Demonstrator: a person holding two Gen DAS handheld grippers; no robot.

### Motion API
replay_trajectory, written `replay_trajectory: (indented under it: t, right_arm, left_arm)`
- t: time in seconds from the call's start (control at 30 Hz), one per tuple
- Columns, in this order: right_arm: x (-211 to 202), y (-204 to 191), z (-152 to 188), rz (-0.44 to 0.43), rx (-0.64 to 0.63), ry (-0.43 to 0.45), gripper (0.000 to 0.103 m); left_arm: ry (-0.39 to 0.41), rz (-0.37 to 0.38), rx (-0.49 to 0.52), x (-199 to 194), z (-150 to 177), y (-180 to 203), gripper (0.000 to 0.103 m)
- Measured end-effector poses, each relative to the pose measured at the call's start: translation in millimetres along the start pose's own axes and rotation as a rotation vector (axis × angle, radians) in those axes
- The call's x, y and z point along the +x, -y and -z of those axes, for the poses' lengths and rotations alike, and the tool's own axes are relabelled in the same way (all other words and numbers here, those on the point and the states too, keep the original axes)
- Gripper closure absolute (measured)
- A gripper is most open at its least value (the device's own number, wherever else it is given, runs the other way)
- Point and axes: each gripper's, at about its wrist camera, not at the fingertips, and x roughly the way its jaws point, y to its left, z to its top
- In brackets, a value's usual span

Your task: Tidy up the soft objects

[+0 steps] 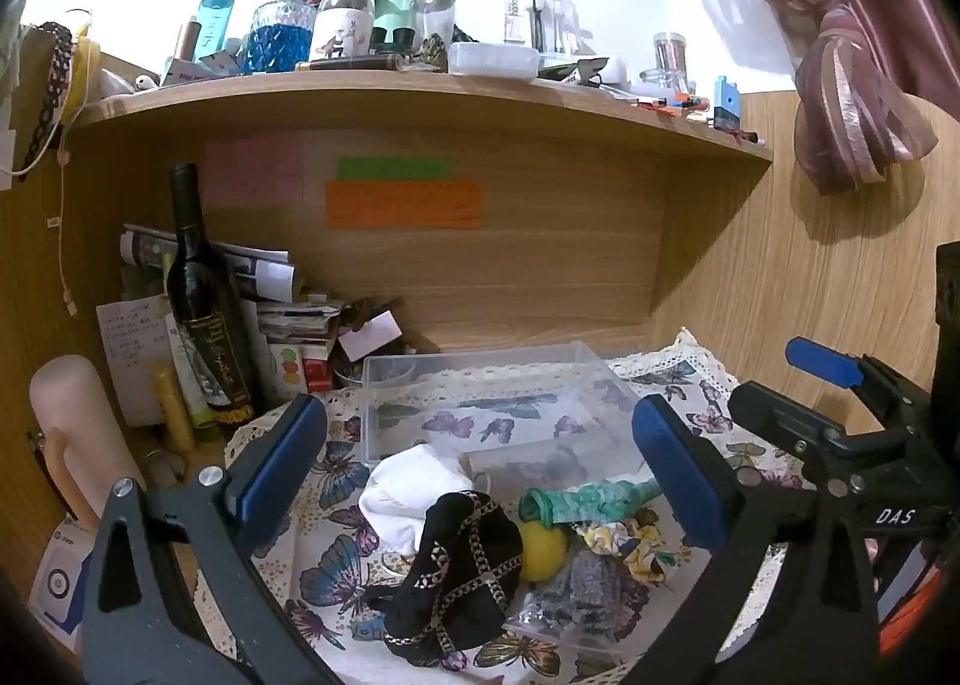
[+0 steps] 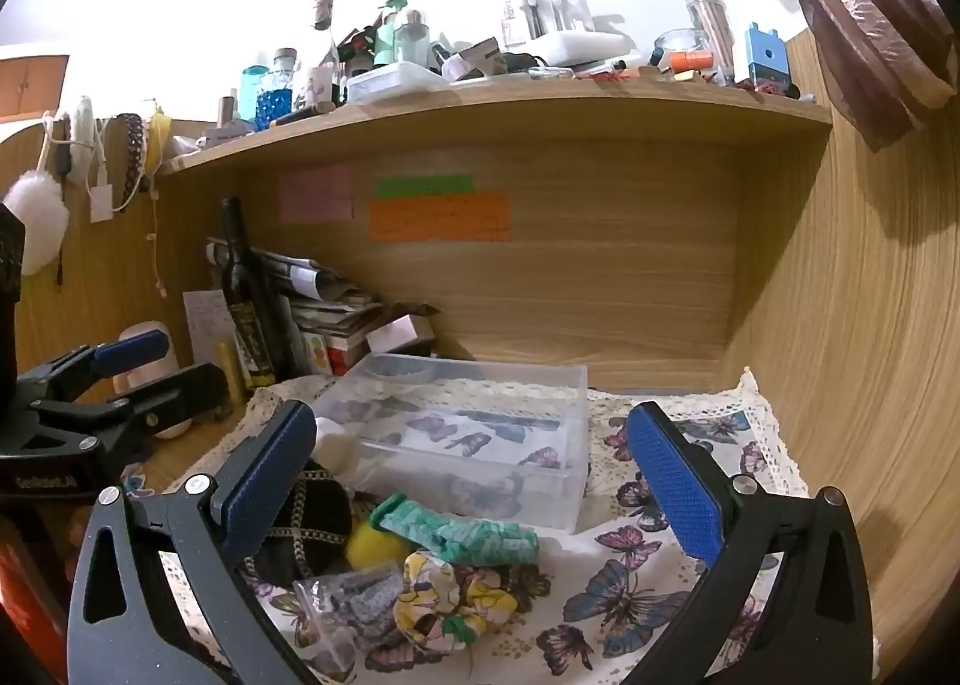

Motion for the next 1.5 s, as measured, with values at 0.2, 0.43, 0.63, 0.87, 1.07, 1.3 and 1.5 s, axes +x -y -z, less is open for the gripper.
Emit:
replay_trajectory:
  t: [0.2, 0.43, 0.63, 0.87, 1.07, 1.3, 1.5]
  right_arm:
    - [-0.6, 0.1, -0.2, -0.003, 0.003, 0.002, 0.000]
    - [-2.7, -0.6, -0.4, -0.011, 0.008, 0.006, 0.000]
    - [-7.6, -0.4, -0.7, -0.009, 0.008, 0.021, 0.000]
    - [-9.8, -0.3, -0.7, -0.006, 0.004, 0.029, 0.000]
    - [-9.1, -1.3, -1.8, -0.011, 0.000, 0.030, 0.000]
    - [-9.0, -1.3, -2.6, -0.013, 0.002, 0.032, 0.000]
    - [-7.8, -0.5, -3.0, -0.017, 0.005, 0.026, 0.000]
  left_arm:
    - [0.004, 0.003, 0.007, -1.0, -1.0, 1.1, 0.000]
    - [0.006, 0.004, 0.010, -1.3, -0.2, 2.3, 0.000]
    - [0.000, 0.003, 0.007, -0.1, -0.1, 3.4, 0.000]
    - [0.001, 0.007, 0.008, 0.1, -0.6, 2.2, 0.000]
    - [0.004, 0.007, 0.008, -0.1, -0.6, 1.5, 0.000]
    - [0.004, 0.006, 0.002, -0.7, -0.9, 0.4, 0.000]
    - [0.004, 0.007, 0.003, -0.8, -1.0, 0.0, 0.000]
